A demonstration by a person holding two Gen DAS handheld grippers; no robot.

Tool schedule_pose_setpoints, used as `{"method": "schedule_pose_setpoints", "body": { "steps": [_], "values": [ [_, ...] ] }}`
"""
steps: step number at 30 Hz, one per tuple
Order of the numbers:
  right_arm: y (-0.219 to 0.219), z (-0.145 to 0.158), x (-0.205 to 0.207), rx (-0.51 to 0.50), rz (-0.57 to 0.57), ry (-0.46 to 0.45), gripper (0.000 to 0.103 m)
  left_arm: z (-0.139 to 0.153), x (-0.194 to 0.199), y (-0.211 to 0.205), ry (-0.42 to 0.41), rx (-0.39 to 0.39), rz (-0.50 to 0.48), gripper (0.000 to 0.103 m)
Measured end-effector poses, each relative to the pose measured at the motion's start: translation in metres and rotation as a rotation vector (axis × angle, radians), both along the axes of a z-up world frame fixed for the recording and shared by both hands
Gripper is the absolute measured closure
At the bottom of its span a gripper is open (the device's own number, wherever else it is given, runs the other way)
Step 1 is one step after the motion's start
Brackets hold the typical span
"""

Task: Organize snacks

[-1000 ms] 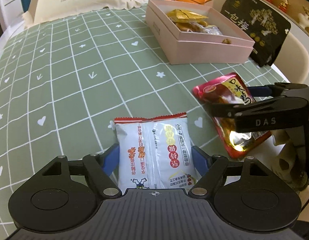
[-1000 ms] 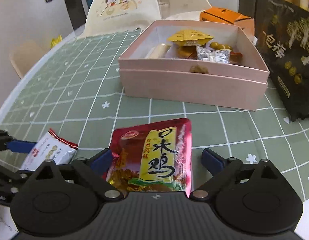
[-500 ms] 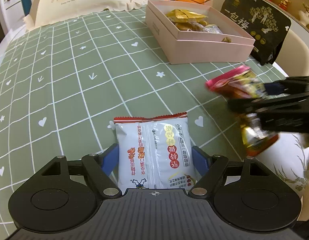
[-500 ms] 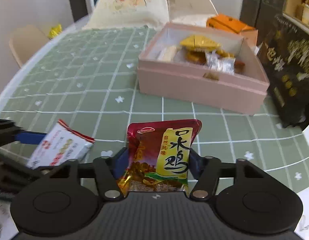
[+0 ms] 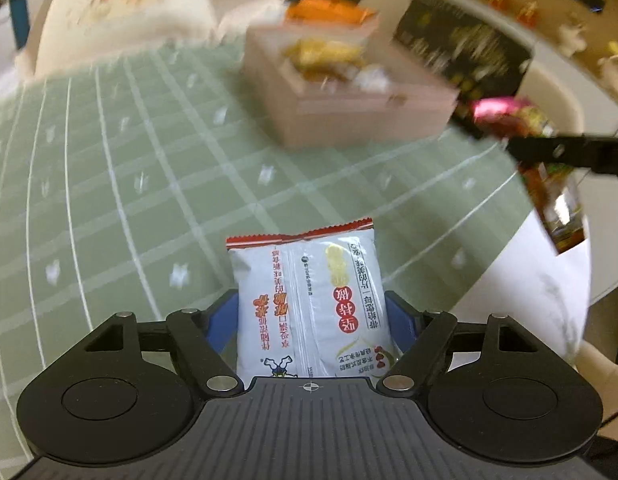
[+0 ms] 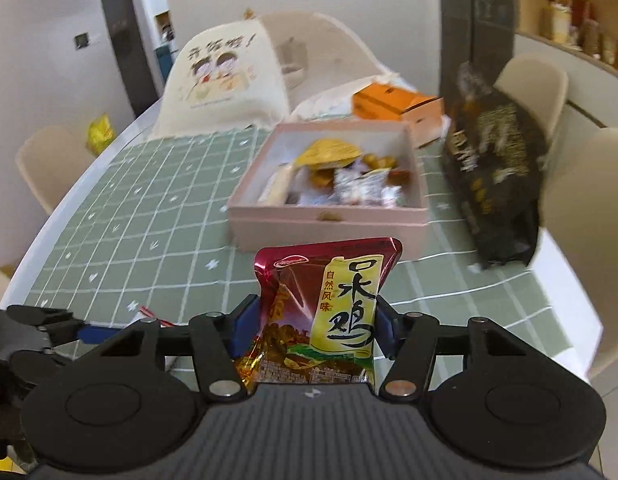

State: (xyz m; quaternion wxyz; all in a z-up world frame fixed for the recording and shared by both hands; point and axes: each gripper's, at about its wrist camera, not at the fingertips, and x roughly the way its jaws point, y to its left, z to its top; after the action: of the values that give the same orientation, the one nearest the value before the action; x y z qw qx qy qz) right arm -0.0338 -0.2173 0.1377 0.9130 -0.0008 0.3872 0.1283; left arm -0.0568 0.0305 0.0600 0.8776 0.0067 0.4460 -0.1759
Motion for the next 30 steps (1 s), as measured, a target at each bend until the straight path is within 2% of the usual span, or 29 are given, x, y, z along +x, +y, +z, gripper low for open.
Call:
{"method": "schedule_pose_setpoints", "body": {
  "steps": [5, 8, 10, 12, 13, 14, 16, 18, 23, 26, 28, 29, 30],
  "values": [
    [-0.022, 0.006, -0.004, -0.009, -0.09, -0.037, 0.044, 0.06, 0.029, -0.005, -0.163, -0.176, 0.018, 0.022],
    [-0.031, 0.005, -0.005, 0.01, -0.126, -0.034, 0.044, 0.09, 0.08, -0.015, -0.22, -0.294, 0.045, 0.021],
    [-0.031, 0.004, -0.005, 0.01, -0.135, -0.032, 0.044, 0.091, 0.125, -0.025, -0.19, -0.357, 0.041, 0.02],
    [-0.028, 0.004, -0.003, 0.005, -0.134, -0.031, 0.043, 0.077, 0.169, -0.038, -0.124, -0.312, 0.067, 0.022],
    [-0.026, 0.003, -0.001, 0.001, -0.131, -0.029, 0.042, 0.071, 0.182, -0.042, -0.127, -0.293, 0.087, 0.025],
    [-0.024, 0.003, 0.001, -0.006, -0.129, -0.025, 0.042, 0.068, 0.186, -0.04, -0.153, -0.317, 0.094, 0.025],
    [-0.022, 0.003, 0.004, -0.022, -0.13, -0.02, 0.042, 0.065, 0.181, -0.028, -0.2, -0.404, 0.109, 0.026],
    [-0.023, 0.0, 0.006, -0.028, -0.136, -0.01, 0.042, 0.061, 0.171, -0.015, -0.203, -0.444, 0.132, 0.026],
    [-0.026, 0.006, 0.023, -0.023, -0.126, -0.021, 0.042, 0.032, 0.127, 0.01, -0.134, -0.364, 0.141, 0.026],
    [-0.015, 0.025, 0.056, -0.028, -0.103, -0.097, 0.042, 0.017, 0.1, 0.012, -0.089, -0.401, 0.181, 0.026],
    [-0.008, 0.037, 0.086, 0.016, -0.102, -0.151, 0.041, 0.006, 0.086, 0.014, -0.061, -0.436, 0.23, 0.026],
    [-0.006, 0.042, 0.106, 0.073, -0.103, -0.179, 0.038, 0.001, 0.081, 0.015, -0.05, -0.426, 0.244, 0.026],
    [-0.004, 0.045, 0.123, 0.102, -0.1, -0.191, 0.027, -0.003, 0.077, 0.016, -0.045, -0.395, 0.246, 0.026]
  ]
}}
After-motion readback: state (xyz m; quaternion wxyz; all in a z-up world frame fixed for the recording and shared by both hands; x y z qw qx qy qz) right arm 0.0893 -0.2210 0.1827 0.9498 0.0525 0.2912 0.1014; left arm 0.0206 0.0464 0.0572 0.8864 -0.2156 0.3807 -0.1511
